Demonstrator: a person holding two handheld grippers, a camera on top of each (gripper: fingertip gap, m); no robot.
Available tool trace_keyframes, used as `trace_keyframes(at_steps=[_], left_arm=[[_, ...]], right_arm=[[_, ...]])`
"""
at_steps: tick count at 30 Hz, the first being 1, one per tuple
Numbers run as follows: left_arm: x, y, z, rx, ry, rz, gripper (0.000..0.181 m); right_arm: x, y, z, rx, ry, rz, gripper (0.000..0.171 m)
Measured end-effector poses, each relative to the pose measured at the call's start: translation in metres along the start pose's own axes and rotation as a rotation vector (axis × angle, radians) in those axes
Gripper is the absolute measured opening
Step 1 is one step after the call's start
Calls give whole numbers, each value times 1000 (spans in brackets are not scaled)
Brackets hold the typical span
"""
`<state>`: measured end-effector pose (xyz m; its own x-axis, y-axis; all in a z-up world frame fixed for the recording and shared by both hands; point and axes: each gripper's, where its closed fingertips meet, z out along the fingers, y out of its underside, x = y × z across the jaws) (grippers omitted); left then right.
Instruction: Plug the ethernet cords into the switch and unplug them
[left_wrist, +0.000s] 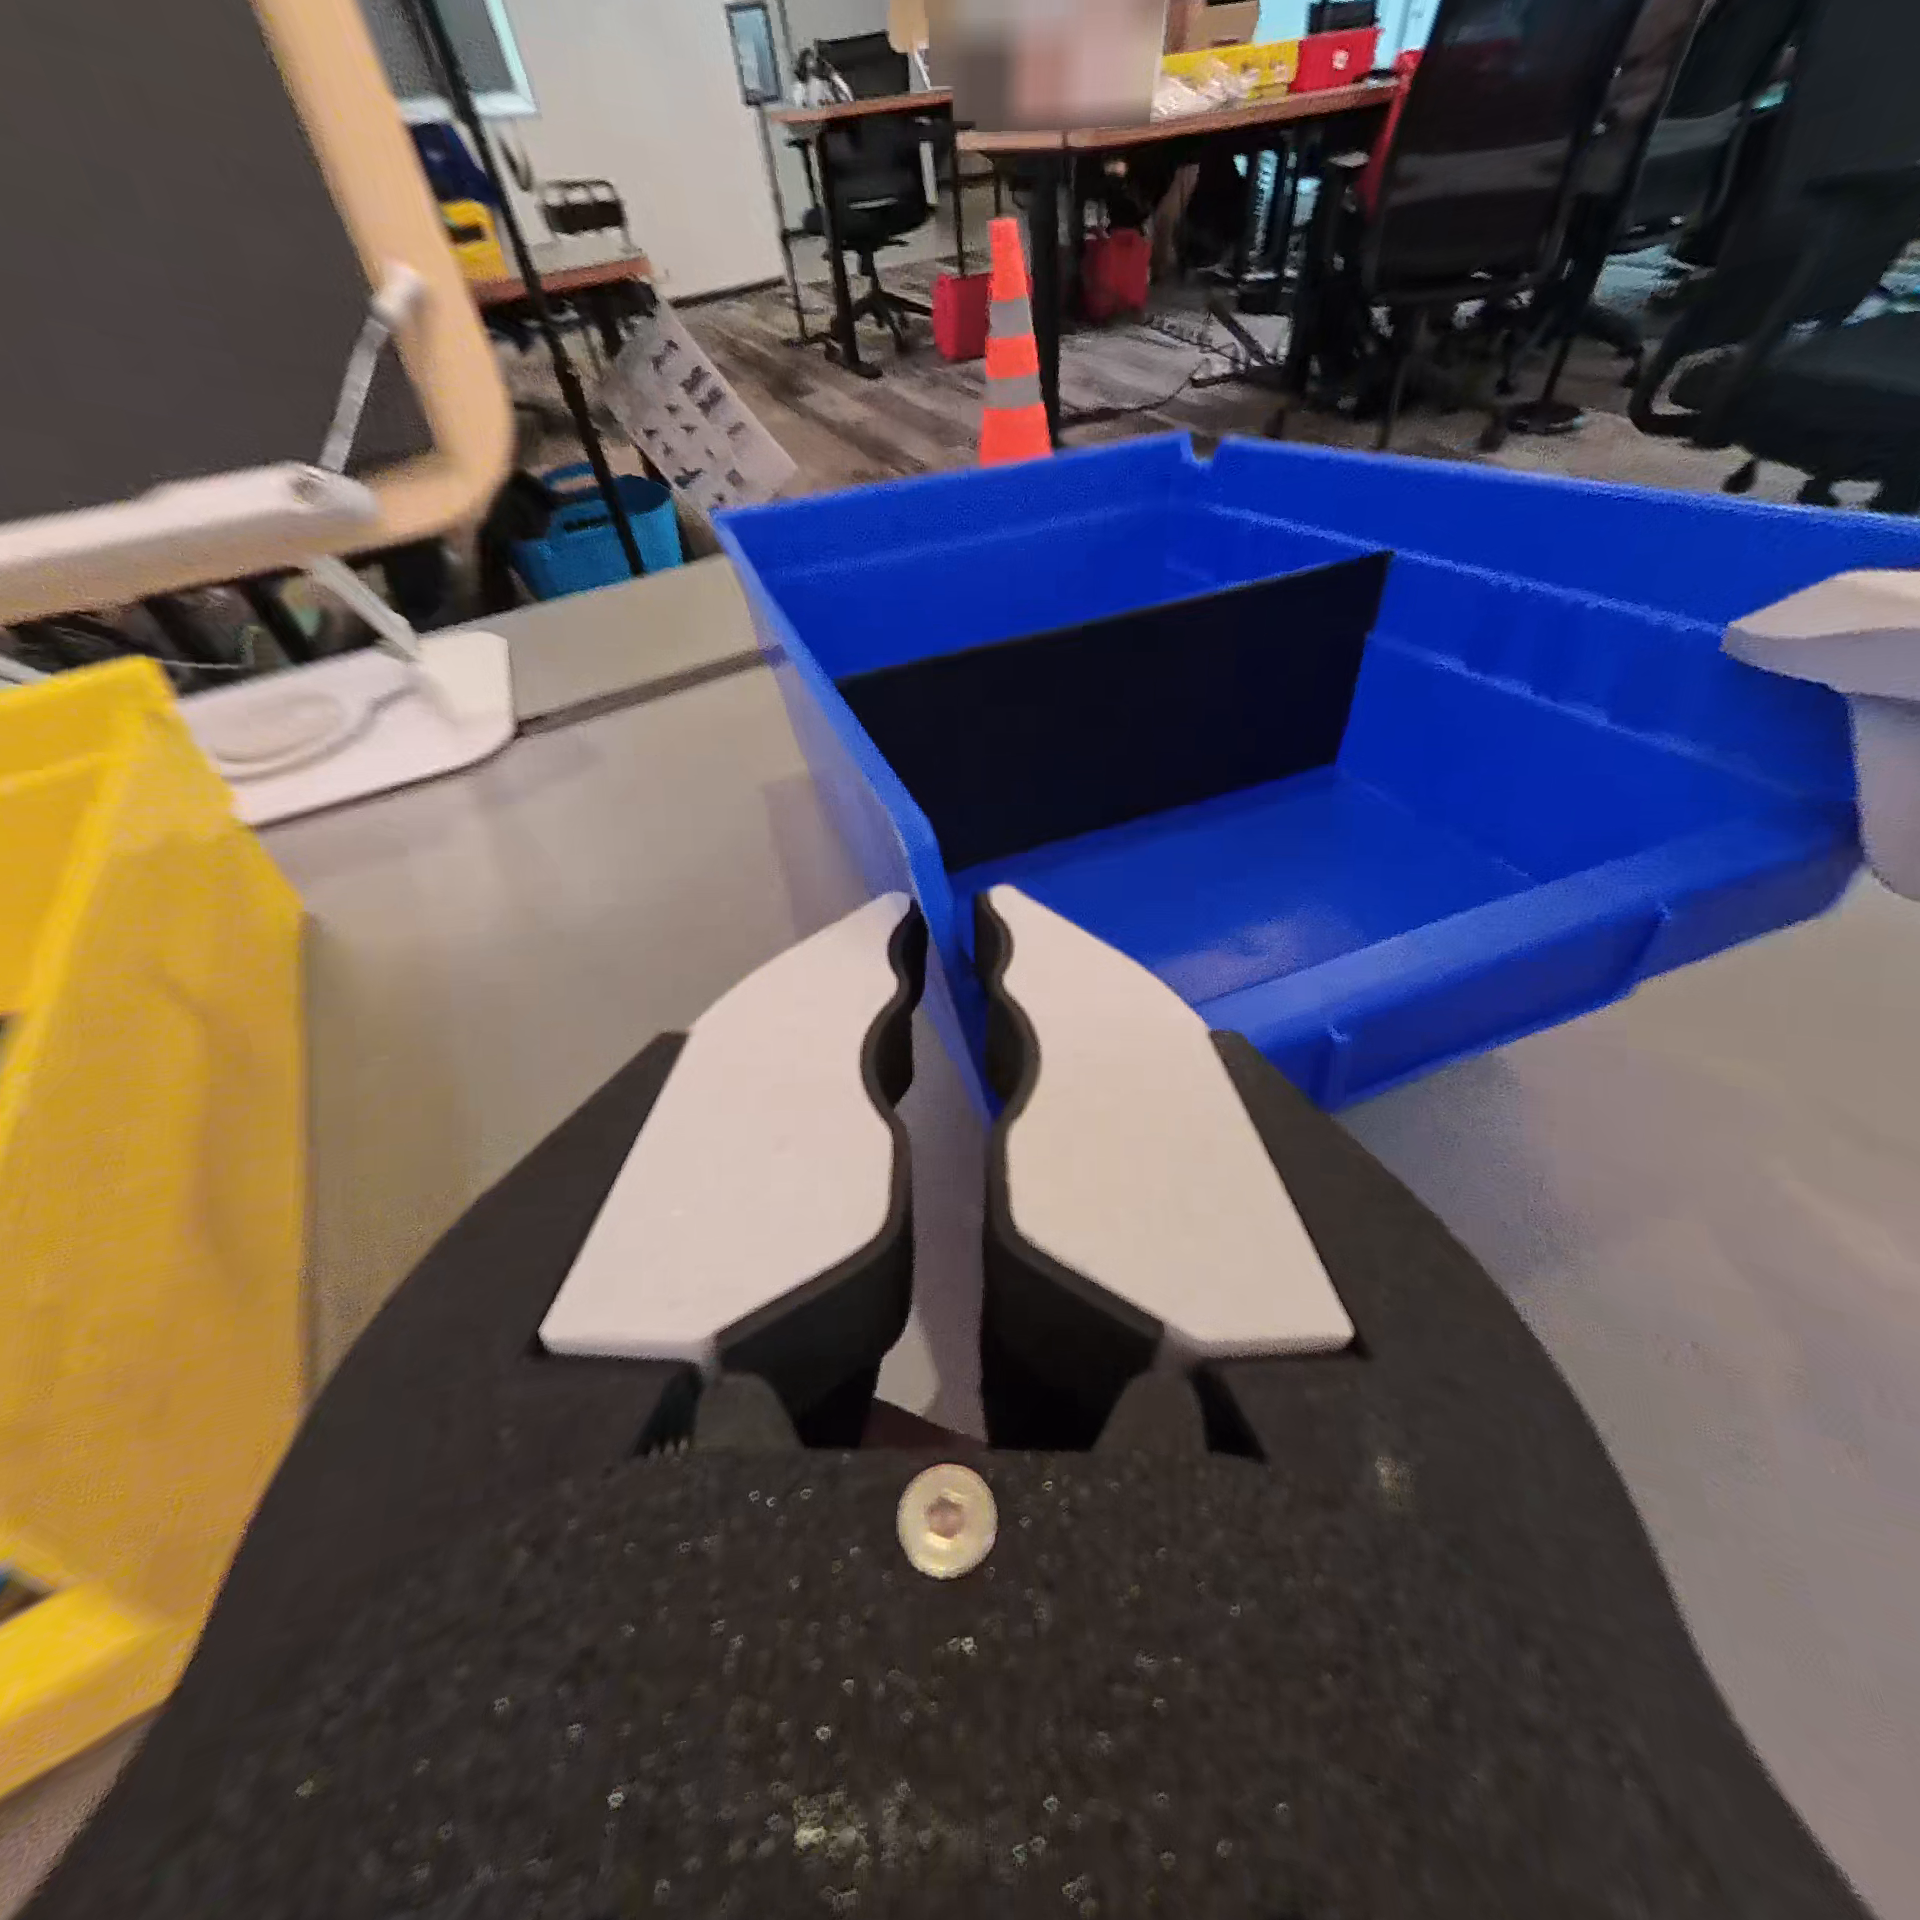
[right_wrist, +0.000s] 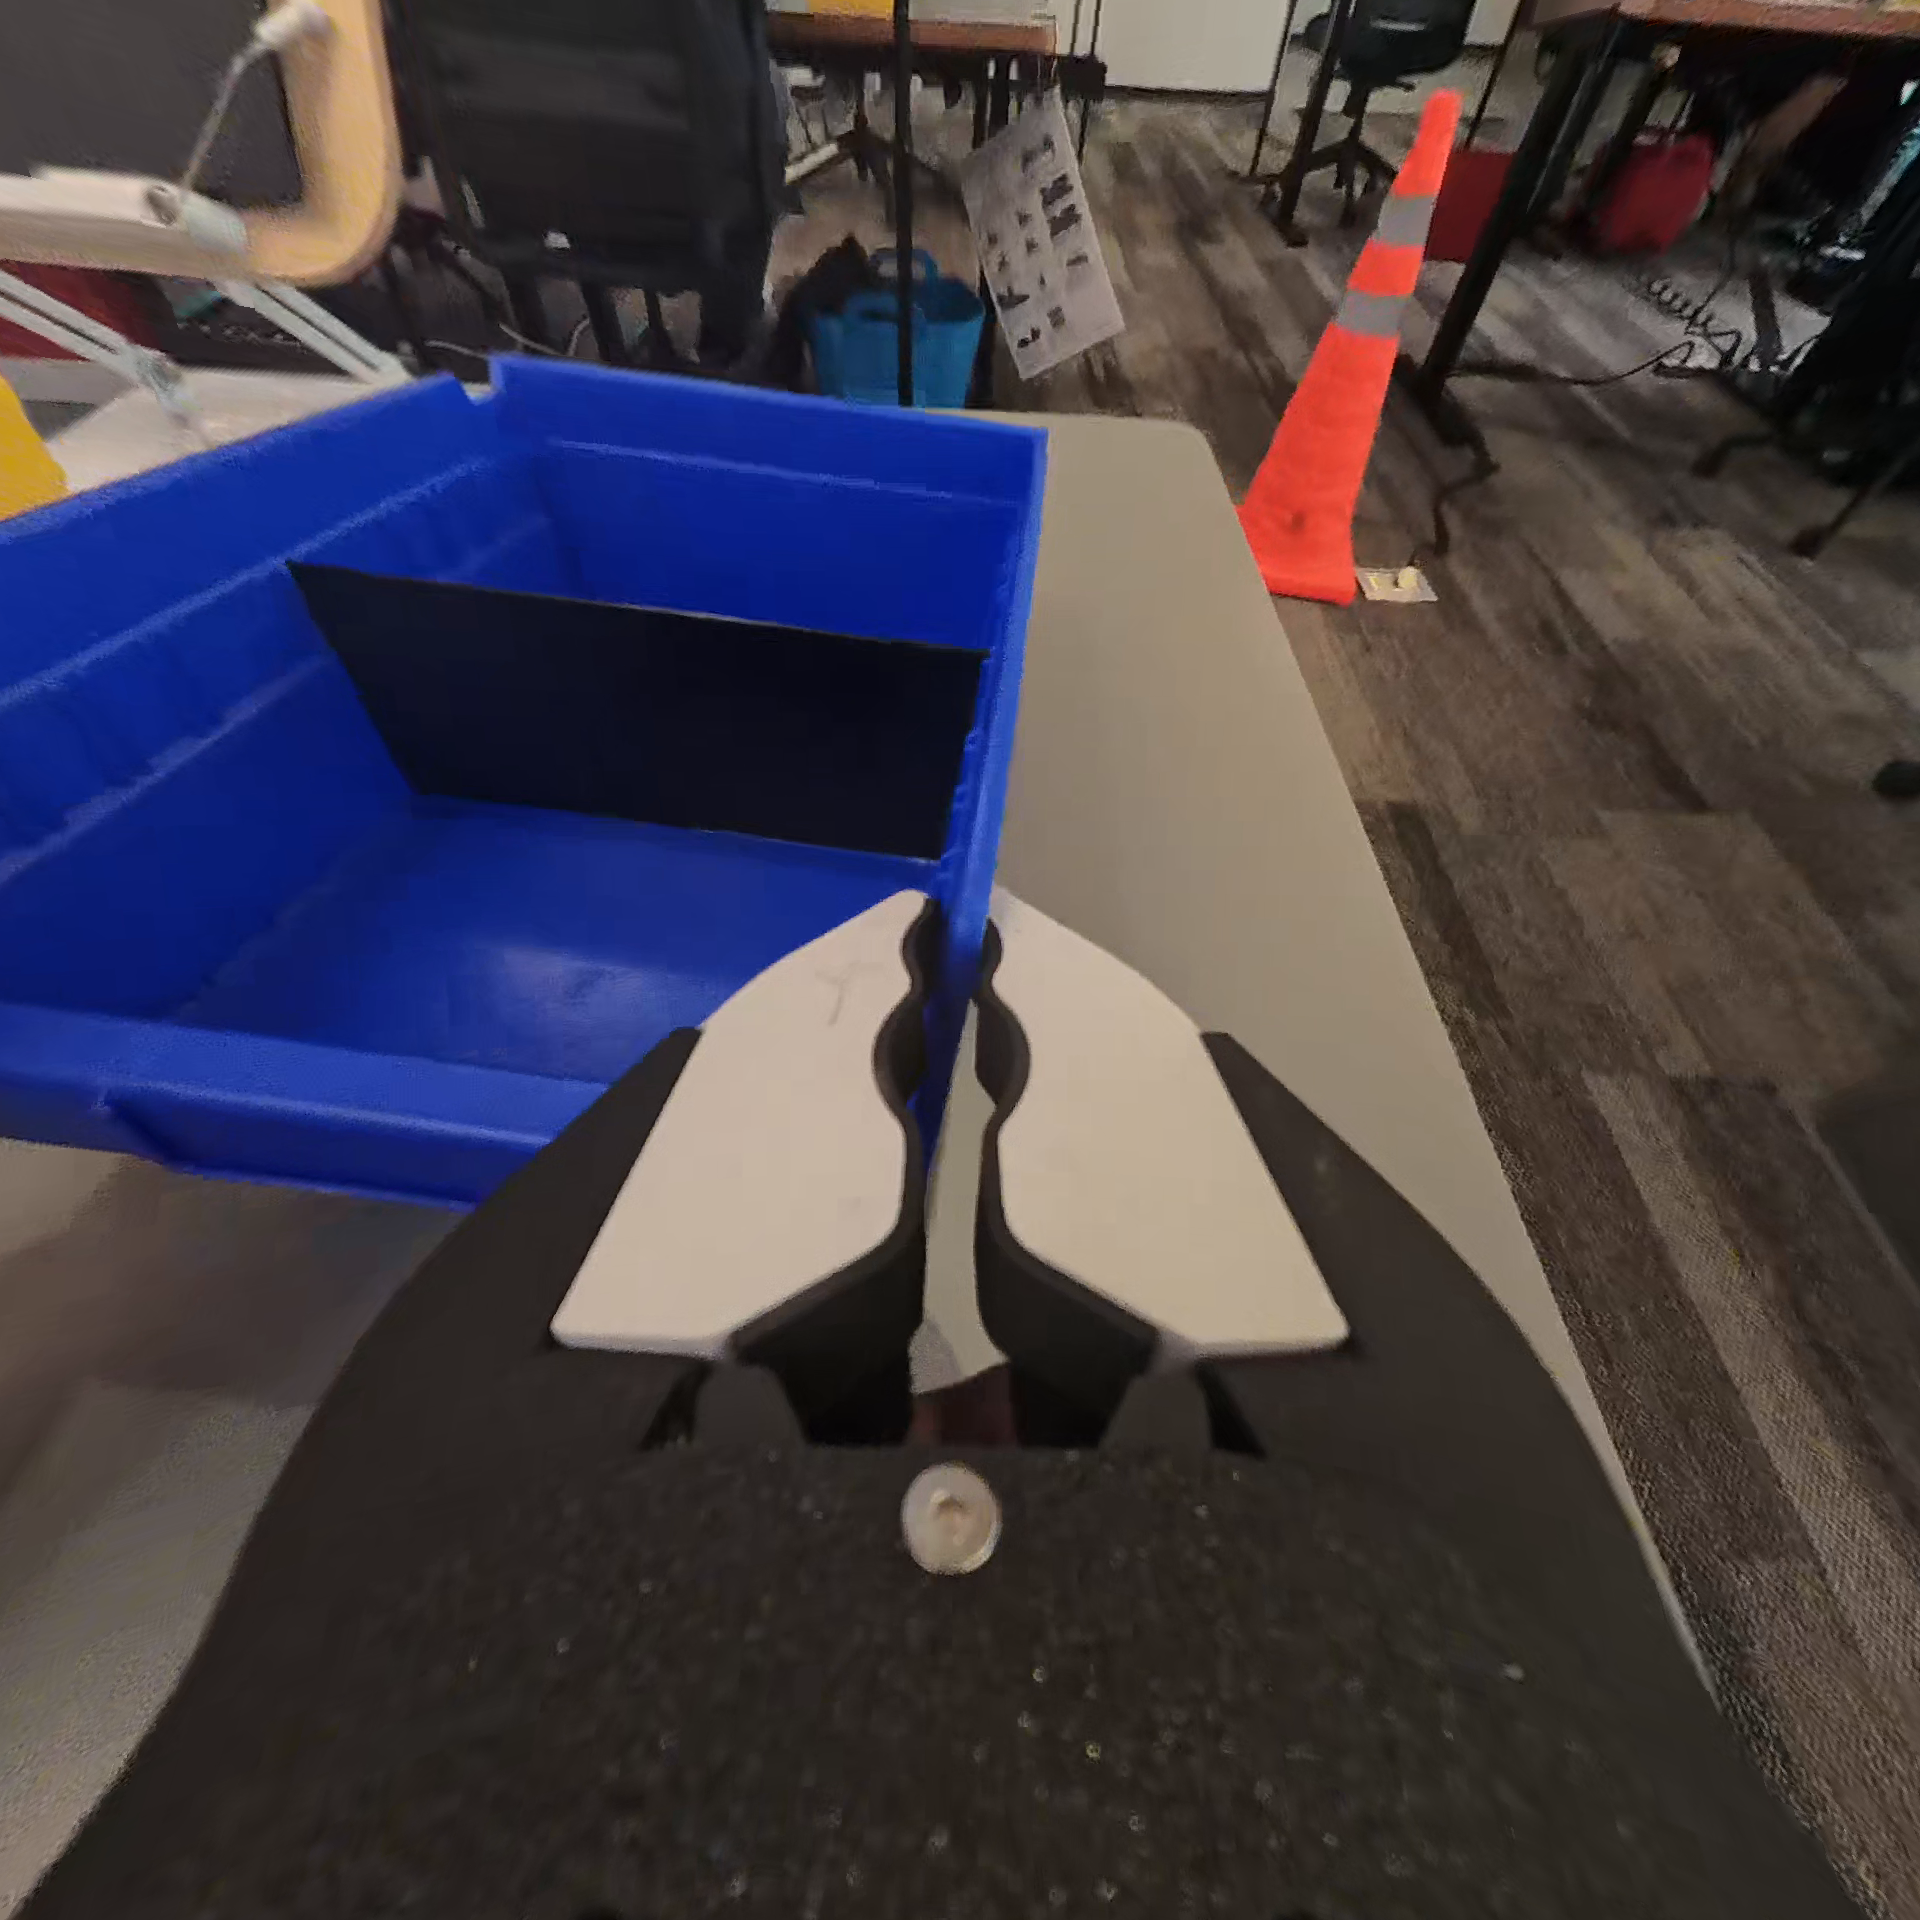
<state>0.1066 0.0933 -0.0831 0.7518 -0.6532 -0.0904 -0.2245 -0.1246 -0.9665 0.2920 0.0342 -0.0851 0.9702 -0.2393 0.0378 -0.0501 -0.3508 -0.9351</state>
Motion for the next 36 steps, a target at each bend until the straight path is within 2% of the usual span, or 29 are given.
trace_keyframes(at_steps=[4,8,11,14,17,19,22,25,27,28,30,33,34,35,36], left_arm=[[27,39,15,-121,101,-41,13],[35,39,10,-130,172,-34,21],[29,21,-7,-92,227,-20,22],[4,-7,-36,-30,252,28,23],[-74,-28,-64,-3,35,168,24],[-133,-34,-89,10,-92,195,24],[-209,-12,-125,-46,-180,110,25],[-271,38,-151,-125,-275,10,31],[-296,66,-162,-147,-317,-41,34],[-302,75,-162,-167,-311,-46,36],[-314,86,-156,-210,-302,-74,49],[-319,101,-141,-250,-225,-178,49],[-321,108,-136,-273,-213,-182,47],[-320,114,-130,-290,-189,-175,35],[-318,118,-126,-298,-157,-163,16]], right_arm=[[21,37,16,-139,40,50,4],[24,35,25,-120,57,73,6],[26,36,26,-164,85,55,10],[36,21,16,-167,180,6,25],[24,-23,2,-48,209,-40,26],[-12,-52,-4,38,136,-95,26],[-104,-83,-7,143,-94,-117,28],[-228,-74,-9,122,-440,-49,32],[-307,-46,-11,28,-671,-3,46],[-331,-30,-6,-20,-690,0,52],[-351,-7,15,-62,-563,-23,52],[-367,13,36,-73,-412,-119,53],[-370,15,41,-67,-373,-133,49],[-370,16,46,-65,-318,-145,35],[-369,18,49,-76,-271,-149,20]])
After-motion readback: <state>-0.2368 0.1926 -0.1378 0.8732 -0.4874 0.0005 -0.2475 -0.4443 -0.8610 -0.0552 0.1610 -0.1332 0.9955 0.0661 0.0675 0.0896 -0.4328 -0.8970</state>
